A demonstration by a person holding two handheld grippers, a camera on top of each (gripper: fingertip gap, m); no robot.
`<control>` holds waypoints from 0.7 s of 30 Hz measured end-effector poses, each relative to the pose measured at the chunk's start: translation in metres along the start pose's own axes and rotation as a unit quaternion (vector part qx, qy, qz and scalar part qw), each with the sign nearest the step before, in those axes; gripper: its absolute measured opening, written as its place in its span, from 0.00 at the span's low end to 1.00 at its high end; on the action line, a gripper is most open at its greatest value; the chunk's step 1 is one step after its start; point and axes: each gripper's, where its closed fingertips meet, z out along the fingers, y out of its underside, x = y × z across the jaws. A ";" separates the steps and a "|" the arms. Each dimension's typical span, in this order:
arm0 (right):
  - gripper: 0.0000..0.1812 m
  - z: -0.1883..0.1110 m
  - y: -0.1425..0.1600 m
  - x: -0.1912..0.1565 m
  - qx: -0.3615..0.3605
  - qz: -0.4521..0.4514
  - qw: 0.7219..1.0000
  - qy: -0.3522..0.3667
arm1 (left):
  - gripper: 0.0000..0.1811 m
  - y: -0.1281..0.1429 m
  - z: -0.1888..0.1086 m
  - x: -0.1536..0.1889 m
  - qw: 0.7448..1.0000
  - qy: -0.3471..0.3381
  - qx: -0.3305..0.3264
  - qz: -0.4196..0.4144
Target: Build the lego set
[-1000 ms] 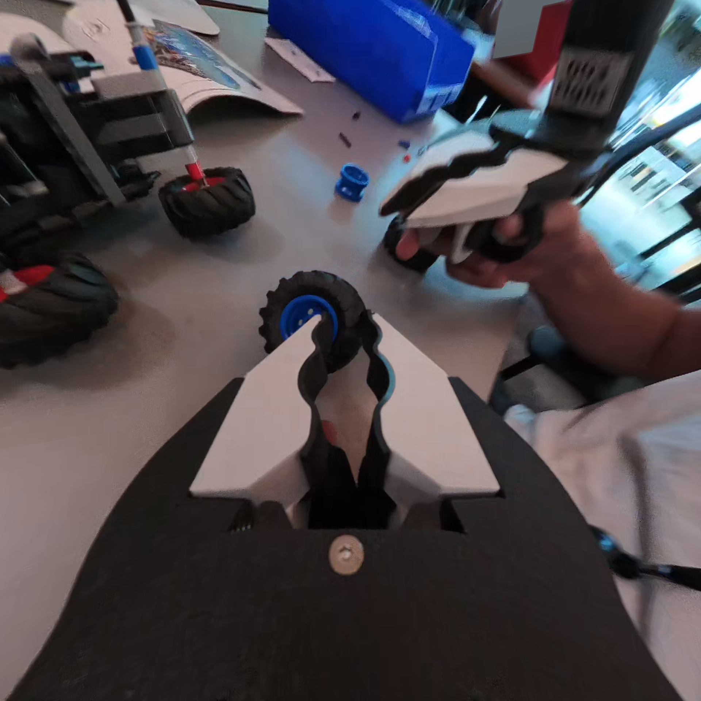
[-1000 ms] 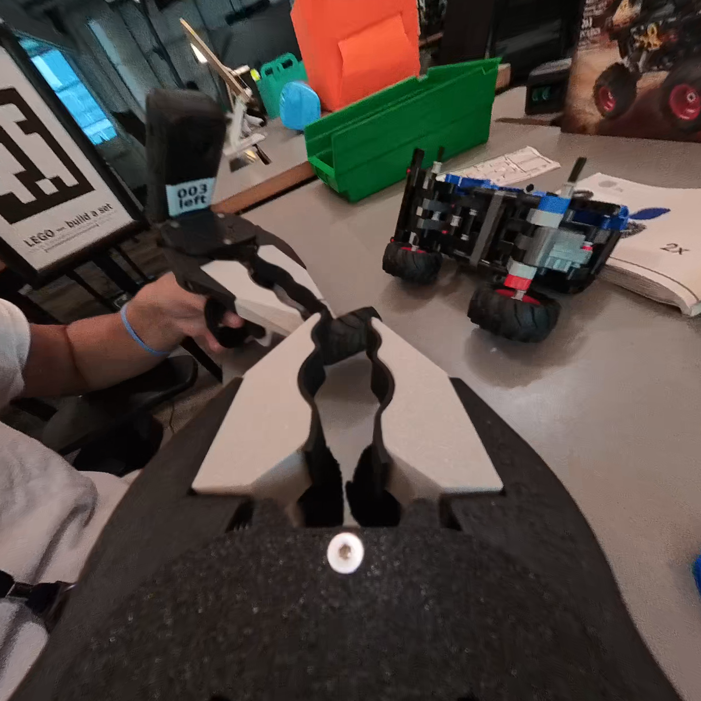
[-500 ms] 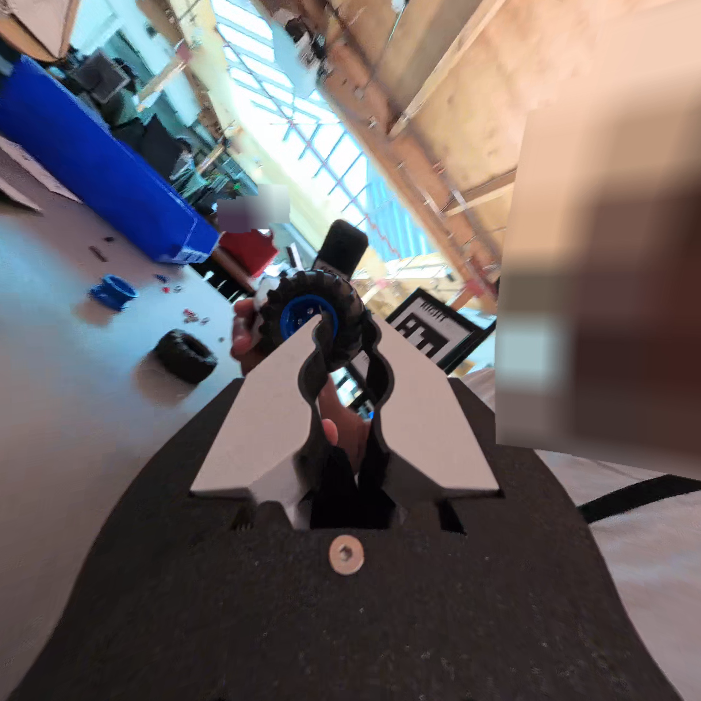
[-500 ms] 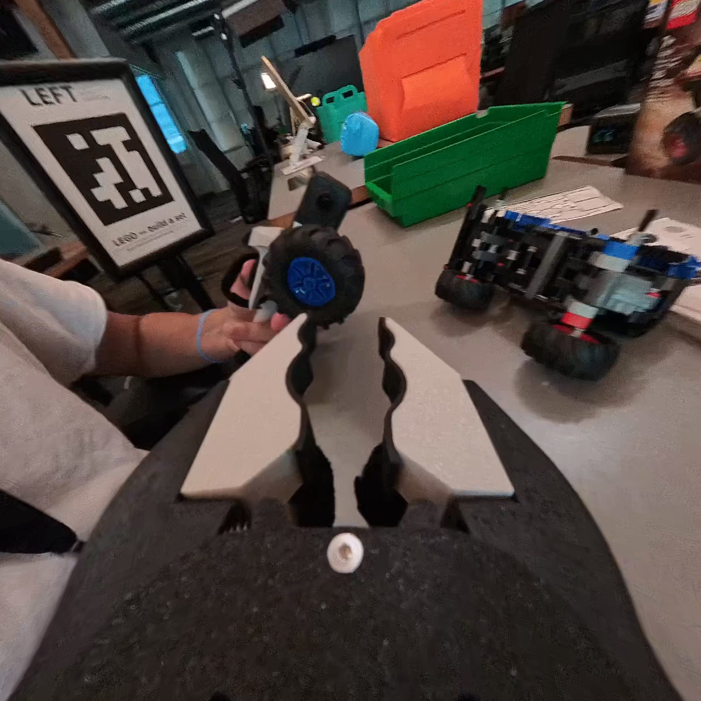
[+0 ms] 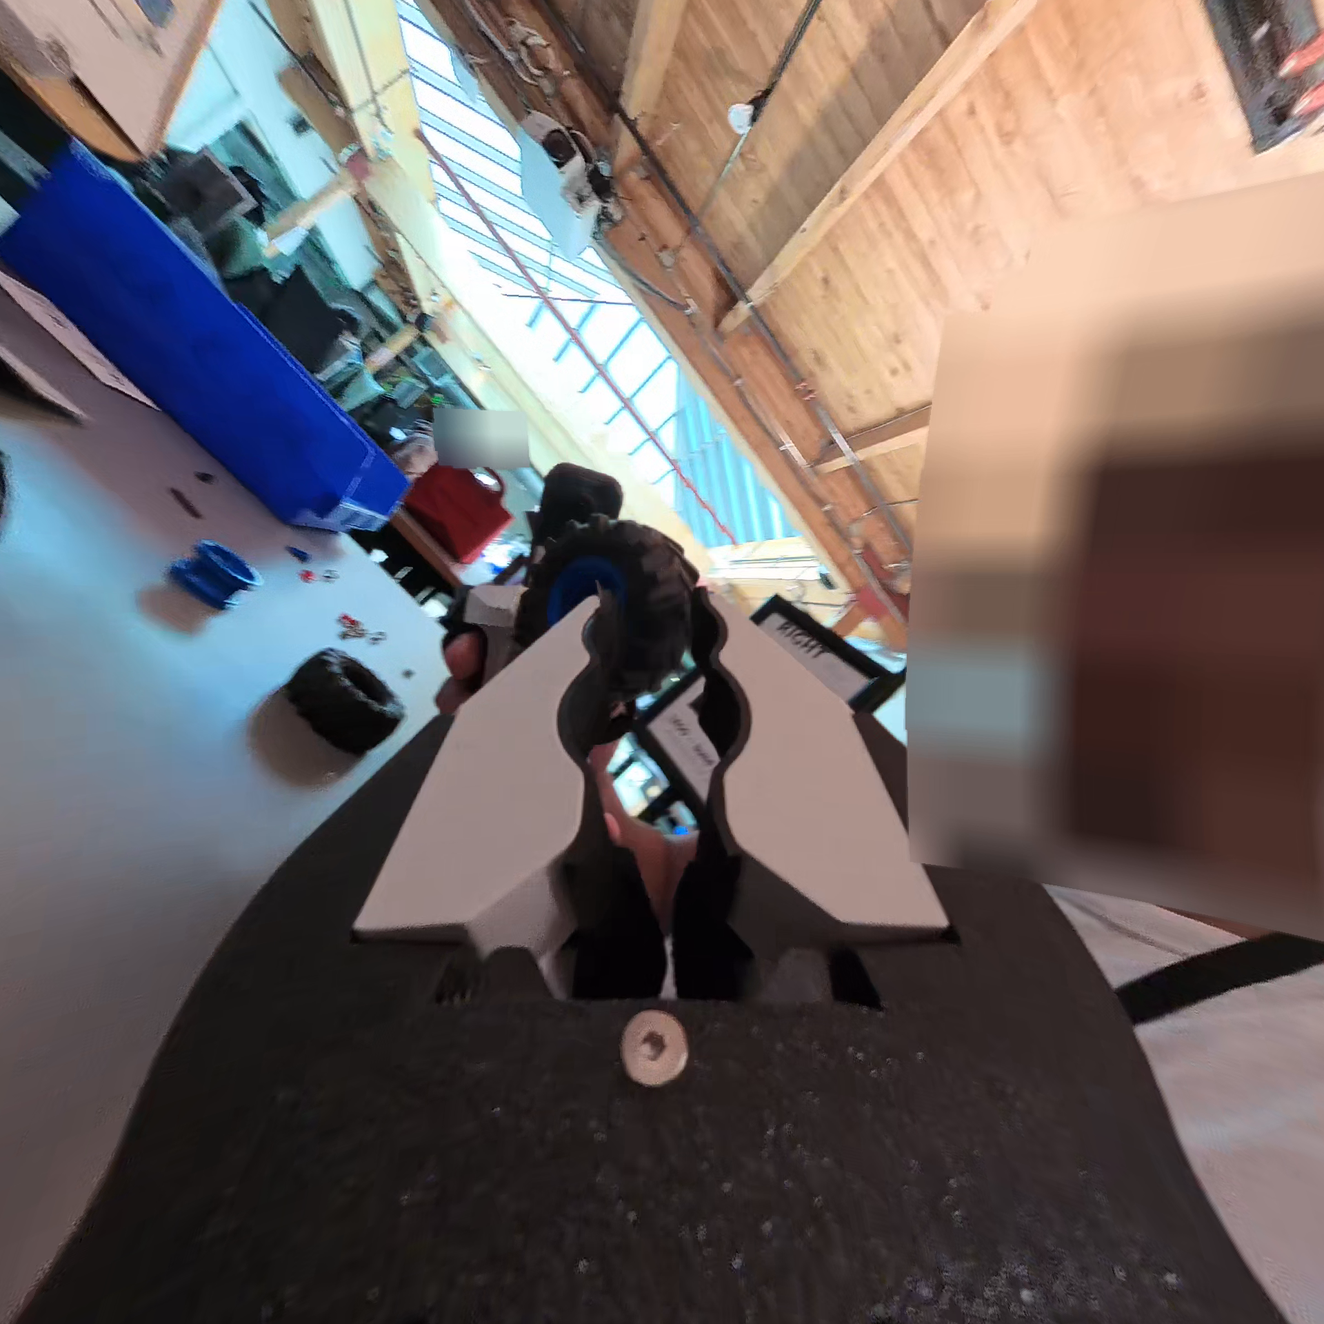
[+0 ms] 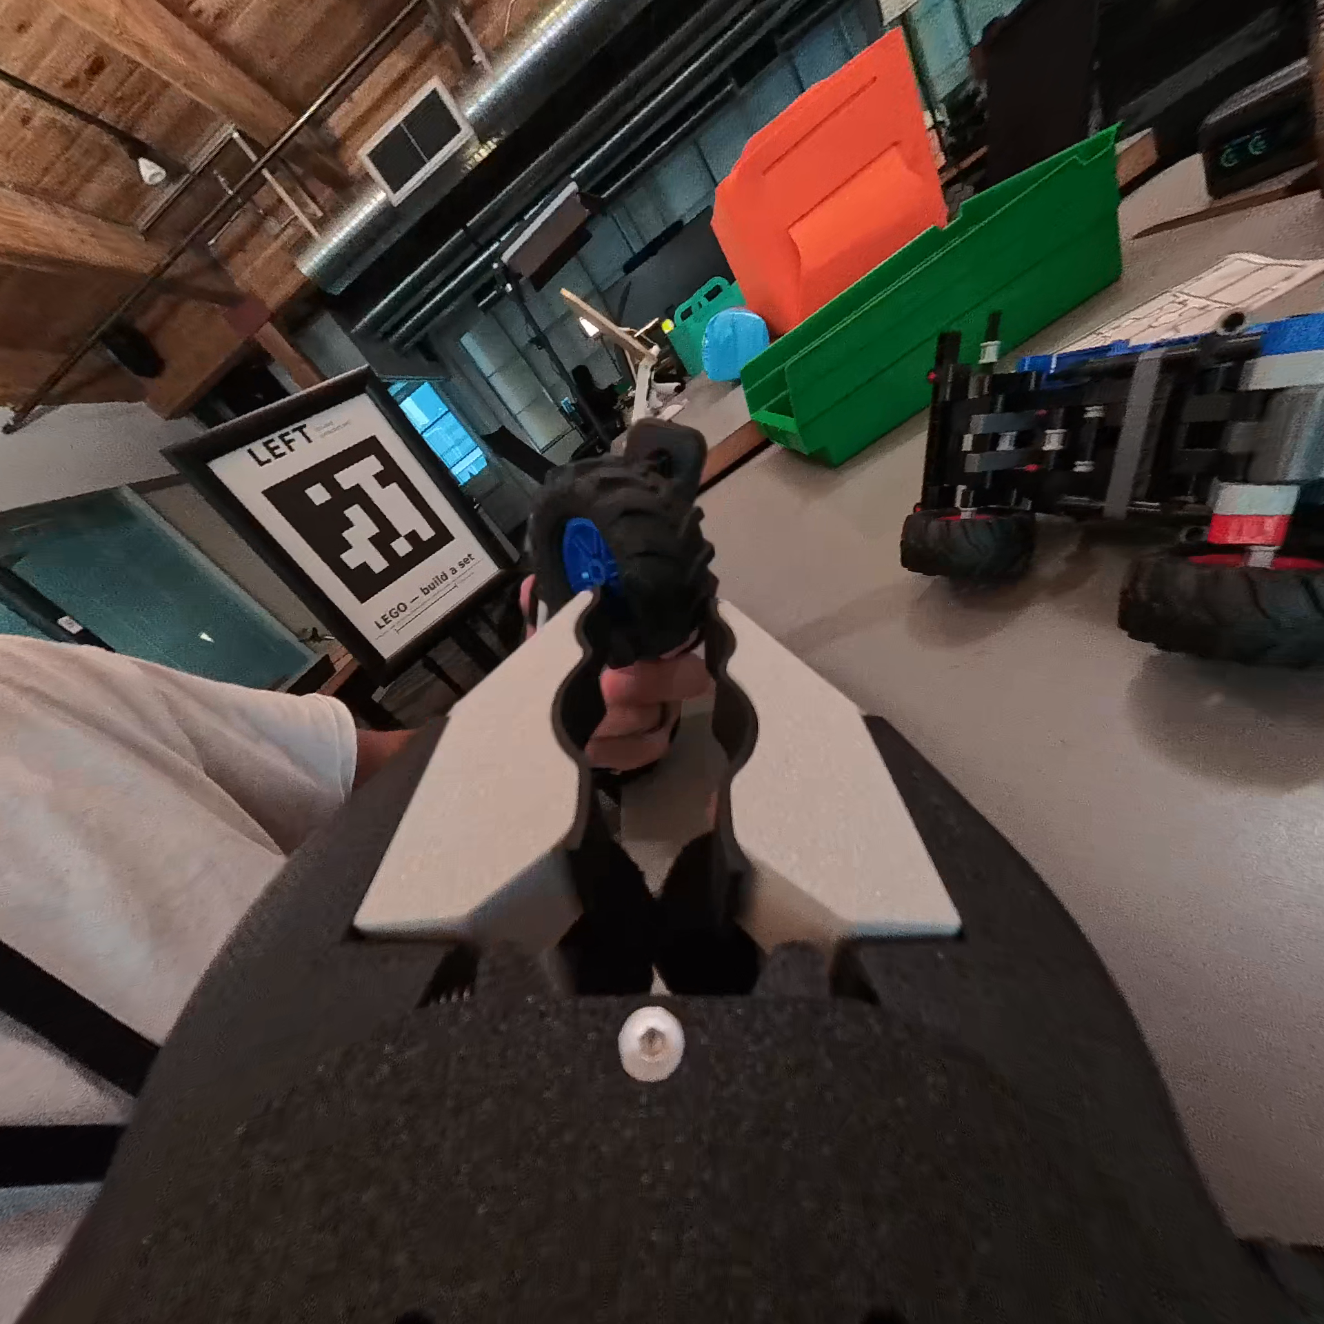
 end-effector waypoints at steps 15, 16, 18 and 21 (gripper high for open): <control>0.11 -0.016 -0.015 0.033 0.015 -0.163 0.967 0.195 | 0.16 0.018 -0.003 -0.059 0.939 -0.267 -0.105 0.190; 0.11 -0.016 -0.017 0.030 0.010 -0.208 0.958 0.197 | 0.16 0.022 -0.002 -0.058 0.946 -0.256 -0.109 0.166; 0.13 -0.011 -0.010 0.031 -0.038 -0.261 0.940 0.214 | 0.16 0.027 0.002 -0.056 0.954 -0.240 -0.107 0.140; 0.14 -0.005 -0.003 0.013 -0.061 -0.274 0.946 0.164 | 0.16 0.025 0.003 -0.056 0.963 -0.228 -0.096 0.107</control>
